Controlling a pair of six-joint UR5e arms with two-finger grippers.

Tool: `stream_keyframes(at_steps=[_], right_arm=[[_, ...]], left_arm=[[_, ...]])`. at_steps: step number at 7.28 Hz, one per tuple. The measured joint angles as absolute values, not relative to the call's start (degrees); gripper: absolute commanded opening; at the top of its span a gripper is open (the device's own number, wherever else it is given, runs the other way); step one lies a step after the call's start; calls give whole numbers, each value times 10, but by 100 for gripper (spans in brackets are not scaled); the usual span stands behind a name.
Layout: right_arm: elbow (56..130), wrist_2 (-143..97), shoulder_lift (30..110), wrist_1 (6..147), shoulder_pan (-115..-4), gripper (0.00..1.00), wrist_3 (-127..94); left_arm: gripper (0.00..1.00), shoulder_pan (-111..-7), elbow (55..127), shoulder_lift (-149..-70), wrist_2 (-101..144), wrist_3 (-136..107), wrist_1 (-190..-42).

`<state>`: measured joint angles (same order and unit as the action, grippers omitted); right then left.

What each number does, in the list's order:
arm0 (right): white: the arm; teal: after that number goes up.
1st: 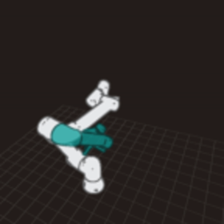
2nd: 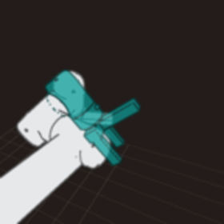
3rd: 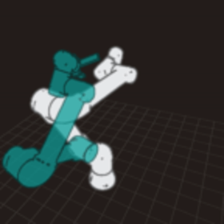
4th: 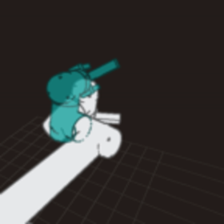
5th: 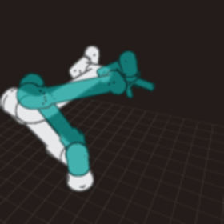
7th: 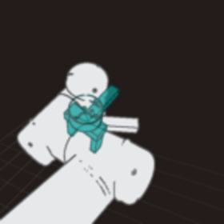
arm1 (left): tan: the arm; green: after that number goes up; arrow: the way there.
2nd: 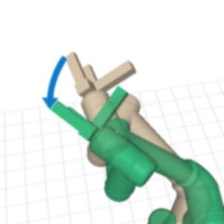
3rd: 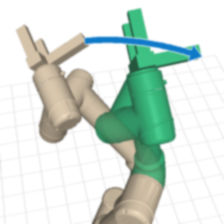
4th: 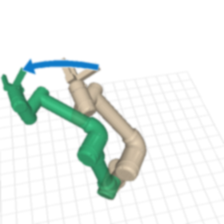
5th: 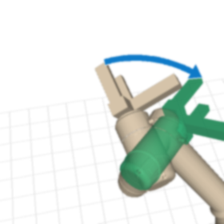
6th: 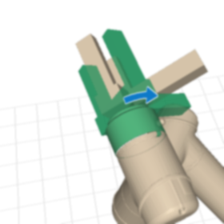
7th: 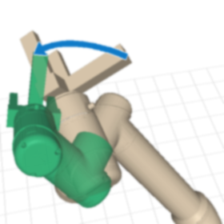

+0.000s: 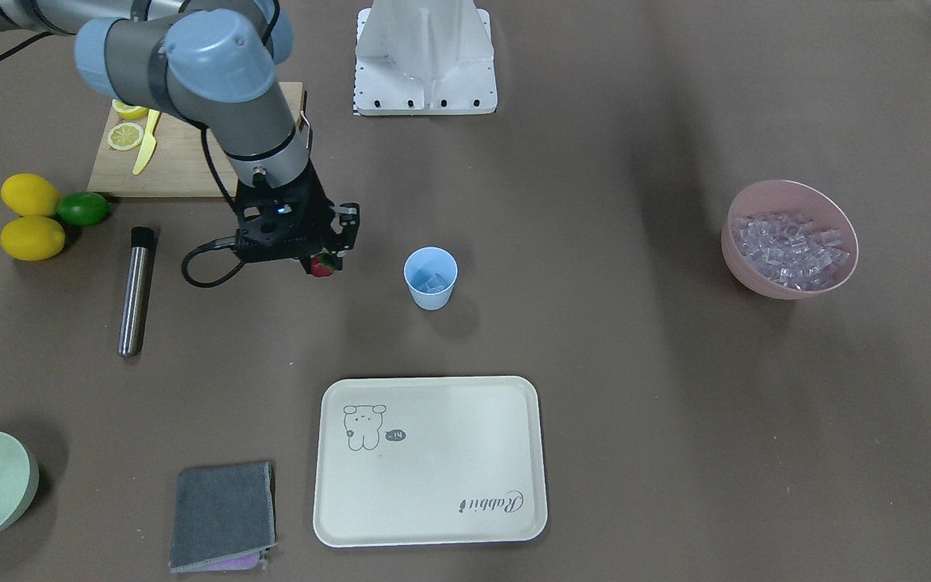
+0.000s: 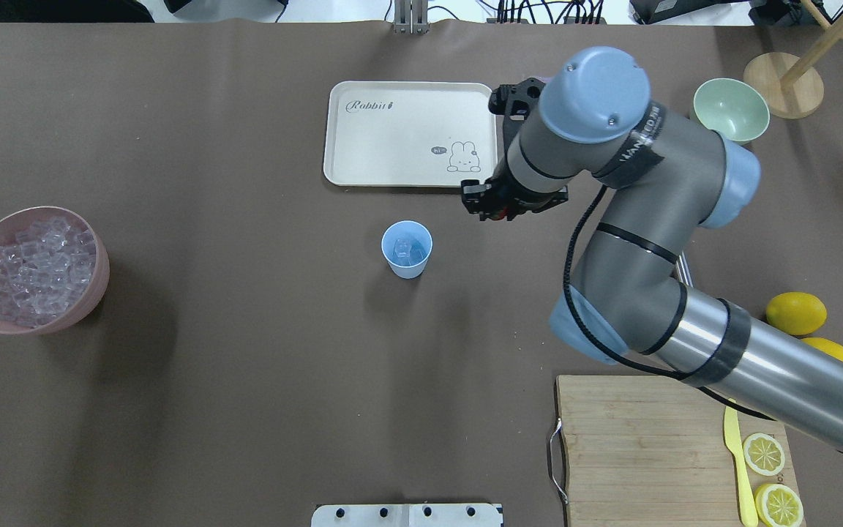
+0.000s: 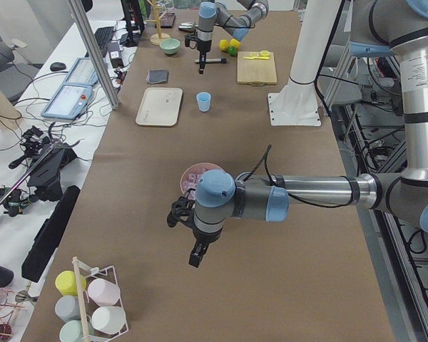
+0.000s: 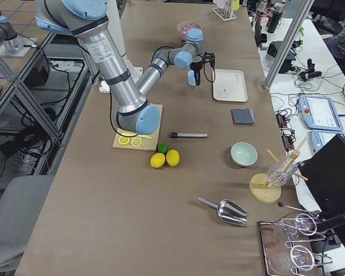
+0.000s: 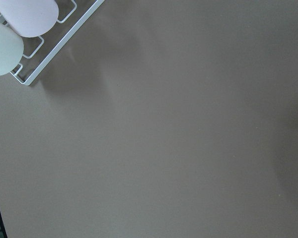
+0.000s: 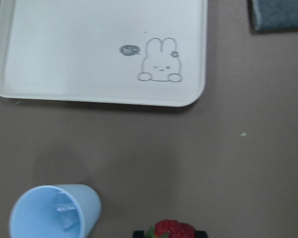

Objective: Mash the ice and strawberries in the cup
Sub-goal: 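Carry the strawberry over the blue cup and open the right gripper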

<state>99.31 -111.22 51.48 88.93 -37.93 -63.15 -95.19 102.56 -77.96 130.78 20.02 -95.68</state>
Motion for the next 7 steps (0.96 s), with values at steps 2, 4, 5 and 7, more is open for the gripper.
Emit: stream_keyframes(at_steps=[2, 4, 5, 7], right_arm=[[941, -1086, 451, 889, -349, 0, -681], [913, -1054, 433, 888, -316, 7, -710], [906, -1047, 429, 888, -304, 36, -723], [884, -1044, 411, 888, -290, 99, -755]], left_arm=[[100, -952, 1025, -780, 1308, 200, -963], [100, -952, 1024, -779, 1307, 200, -968], [100, -952, 1025, -779, 1308, 200, -972], [100, -952, 1025, -778, 1308, 200, -975]])
